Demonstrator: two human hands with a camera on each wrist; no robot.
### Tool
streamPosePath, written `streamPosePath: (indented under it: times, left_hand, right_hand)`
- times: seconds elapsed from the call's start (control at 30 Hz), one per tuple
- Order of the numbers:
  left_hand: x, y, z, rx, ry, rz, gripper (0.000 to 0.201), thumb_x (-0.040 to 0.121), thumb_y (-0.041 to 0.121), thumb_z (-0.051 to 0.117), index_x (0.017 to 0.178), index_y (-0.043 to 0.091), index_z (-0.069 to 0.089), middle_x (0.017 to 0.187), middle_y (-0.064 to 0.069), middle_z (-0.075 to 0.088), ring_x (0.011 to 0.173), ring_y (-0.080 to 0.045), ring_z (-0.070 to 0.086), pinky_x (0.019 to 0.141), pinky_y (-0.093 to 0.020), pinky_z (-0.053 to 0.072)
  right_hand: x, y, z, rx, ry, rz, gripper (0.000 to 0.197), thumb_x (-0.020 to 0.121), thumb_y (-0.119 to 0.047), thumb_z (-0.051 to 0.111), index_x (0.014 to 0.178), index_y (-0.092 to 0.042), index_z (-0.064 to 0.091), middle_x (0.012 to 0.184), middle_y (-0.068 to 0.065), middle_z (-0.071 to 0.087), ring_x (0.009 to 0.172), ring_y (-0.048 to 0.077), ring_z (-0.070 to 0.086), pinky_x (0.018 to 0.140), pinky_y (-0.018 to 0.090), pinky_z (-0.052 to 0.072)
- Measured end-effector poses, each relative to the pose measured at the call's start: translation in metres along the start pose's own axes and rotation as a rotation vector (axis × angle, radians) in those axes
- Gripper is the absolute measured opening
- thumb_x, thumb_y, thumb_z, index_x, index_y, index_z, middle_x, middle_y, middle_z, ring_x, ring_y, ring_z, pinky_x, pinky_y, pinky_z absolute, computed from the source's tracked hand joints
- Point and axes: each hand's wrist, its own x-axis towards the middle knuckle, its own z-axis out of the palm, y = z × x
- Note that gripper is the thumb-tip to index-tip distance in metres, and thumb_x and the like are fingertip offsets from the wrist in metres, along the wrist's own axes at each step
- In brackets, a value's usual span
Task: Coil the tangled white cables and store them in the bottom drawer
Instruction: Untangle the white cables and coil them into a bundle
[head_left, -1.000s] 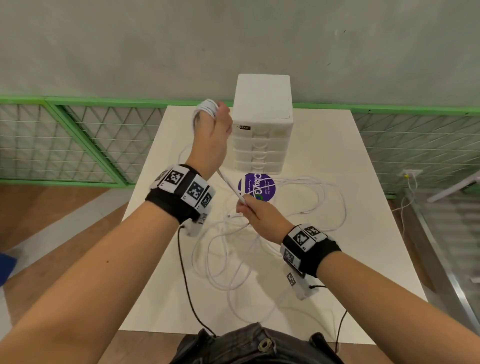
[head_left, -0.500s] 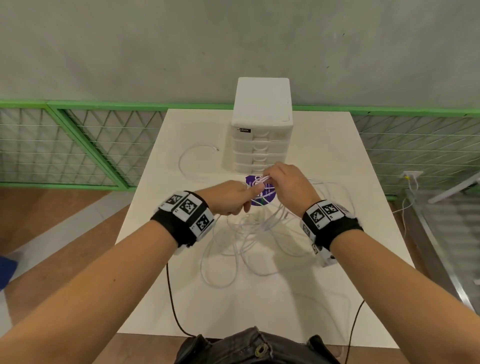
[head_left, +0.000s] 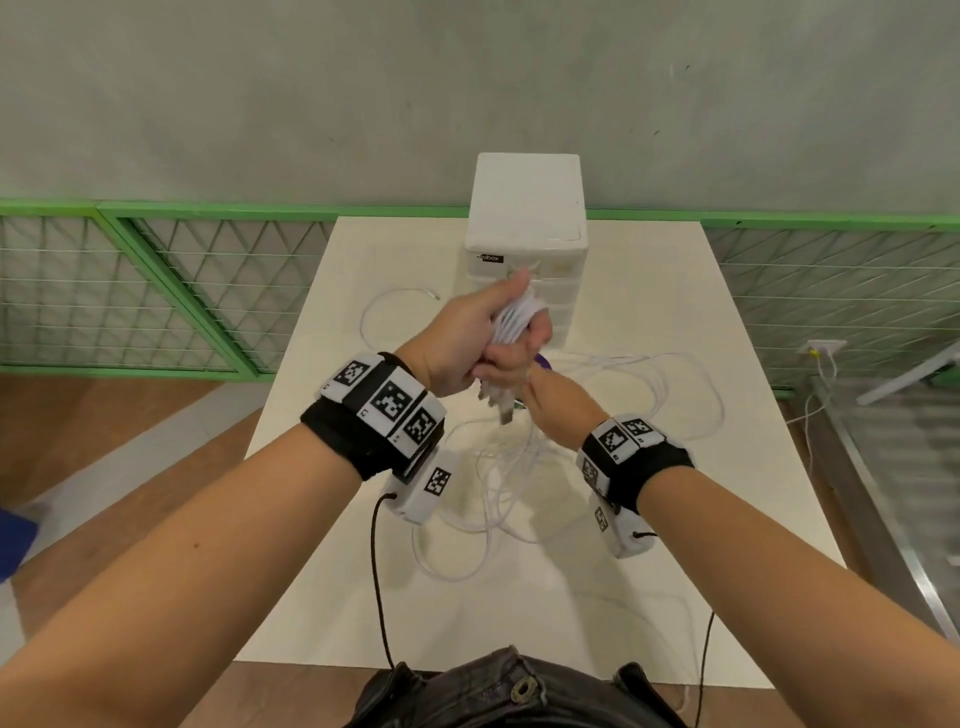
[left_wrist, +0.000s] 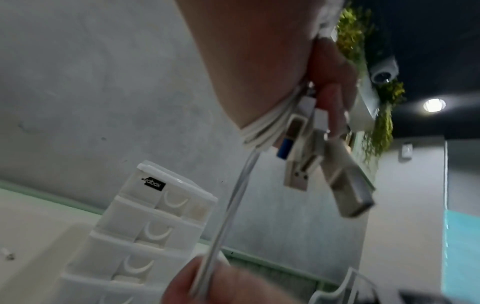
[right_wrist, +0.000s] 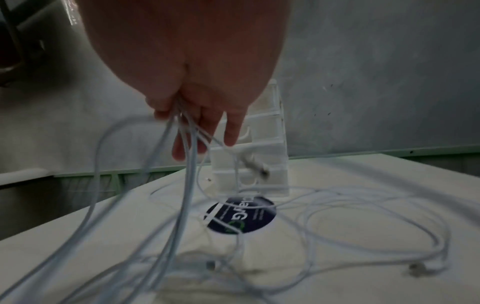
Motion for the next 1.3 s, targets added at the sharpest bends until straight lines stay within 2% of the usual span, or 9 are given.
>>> streamPosePath:
  times: [0.2,0.3,0.37,0.53,0.7,0.83,0.93,1.1,1.3]
  left_hand:
    - [0.014,0.020,0.001,-0.175,0.268,0.264,0.060,0.099,0.050,0.010,0.076,0.010,0.048,0.043,0.005,0.032,0.036,-0.010,0.027,0.045,-0.022,0.025]
    - [0.021,0.020,-0.007,-0.228,0.450,0.349,0.049,0.100,0.046,0.015,0.079,0.014,0.045,0.046,0.007,0.036,0.040,-0.010,0.032,0.051,-0.027,0.020]
    - [0.026,0.017,-0.018,-0.083,0.604,0.405,0.042,0.102,0.042,0.017,0.080,0.017,0.043,0.046,0.009,0.039,0.041,-0.008,0.036,0.052,-0.028,0.018]
    - [0.023,0.004,-0.043,0.399,0.769,0.600,0.026,0.099,0.024,0.030,0.077,0.015,0.043,0.056,0.006,0.038,0.048,-0.008,0.036,0.049,-0.020,0.031]
    - [0.007,-0.016,-0.059,1.264,0.565,0.209,0.039,0.101,0.033,0.031,0.071,0.013,0.044,0.055,-0.005,0.045,0.050,-0.022,0.044,0.056,-0.035,0.036]
    - [0.004,-0.025,-0.054,1.424,0.259,-0.154,0.064,0.092,0.057,0.035,0.052,0.008,0.042,0.048,-0.006,0.039,0.047,-0.026,0.040,0.055,-0.035,0.037]
    - [0.003,-0.028,-0.049,1.494,0.102,-0.317,0.056,0.080,0.060,0.058,0.054,0.015,0.035,0.053,-0.001,0.041,0.054,-0.021,0.042,0.056,-0.032,0.032]
    - [0.002,-0.024,-0.061,1.432,0.263,-0.242,0.052,0.089,0.051,0.051,0.060,0.009,0.043,0.061,-0.004,0.040,0.062,-0.023,0.042,0.052,-0.028,0.027]
    - [-0.003,-0.013,-0.077,1.411,0.442,-0.293,0.049,0.089,0.053,0.050,0.064,0.011,0.043,0.065,-0.005,0.046,0.068,-0.026,0.047,0.060,-0.034,0.033]
  right_hand:
    - [-0.004,-0.006,0.021,0.097,-0.112,0.010,0.016,0.098,-0.015,0.032,0.097,-0.007,0.046,0.084,0.002,0.057,0.065,0.009,0.047,0.057,0.016,0.036]
    - [-0.007,-0.009,0.024,0.035,-0.119,-0.068,0.010,0.095,-0.010,0.035,0.088,-0.016,0.037,0.079,0.004,0.053,0.065,0.019,0.048,0.062,0.033,0.041]
    - [-0.010,-0.011,0.025,0.000,-0.127,-0.105,0.009,0.095,-0.012,0.037,0.087,-0.016,0.039,0.077,0.006,0.054,0.064,0.024,0.049,0.063,0.039,0.042]
    - [-0.019,-0.017,0.018,0.021,-0.044,-0.207,0.017,0.094,-0.022,0.046,0.109,-0.016,0.053,0.065,-0.008,0.051,0.057,0.011,0.046,0.056,0.023,0.036]
    - [-0.014,-0.010,-0.007,-0.028,0.186,-0.360,0.018,0.092,-0.021,0.047,0.095,-0.013,0.062,0.081,-0.001,0.066,0.073,0.019,0.057,0.066,0.022,0.029]
    - [-0.004,0.006,-0.022,-0.214,0.245,-0.339,0.037,0.090,-0.041,0.037,0.090,-0.015,0.064,0.083,0.001,0.067,0.079,0.024,0.058,0.072,0.028,0.029]
    - [0.000,0.017,-0.026,-0.252,0.206,-0.280,0.036,0.088,-0.047,0.042,0.090,-0.019,0.065,0.085,-0.003,0.066,0.084,0.020,0.057,0.076,0.029,0.030]
    - [-0.005,0.026,-0.018,-0.264,0.109,-0.161,0.024,0.093,-0.035,0.048,0.090,-0.015,0.061,0.069,-0.005,0.052,0.074,0.022,0.052,0.088,0.034,0.037]
    - [-0.009,0.038,-0.013,-0.168,0.096,-0.084,0.029,0.086,-0.048,0.052,0.089,-0.020,0.056,0.080,-0.001,0.062,0.077,0.018,0.051,0.089,0.033,0.035]
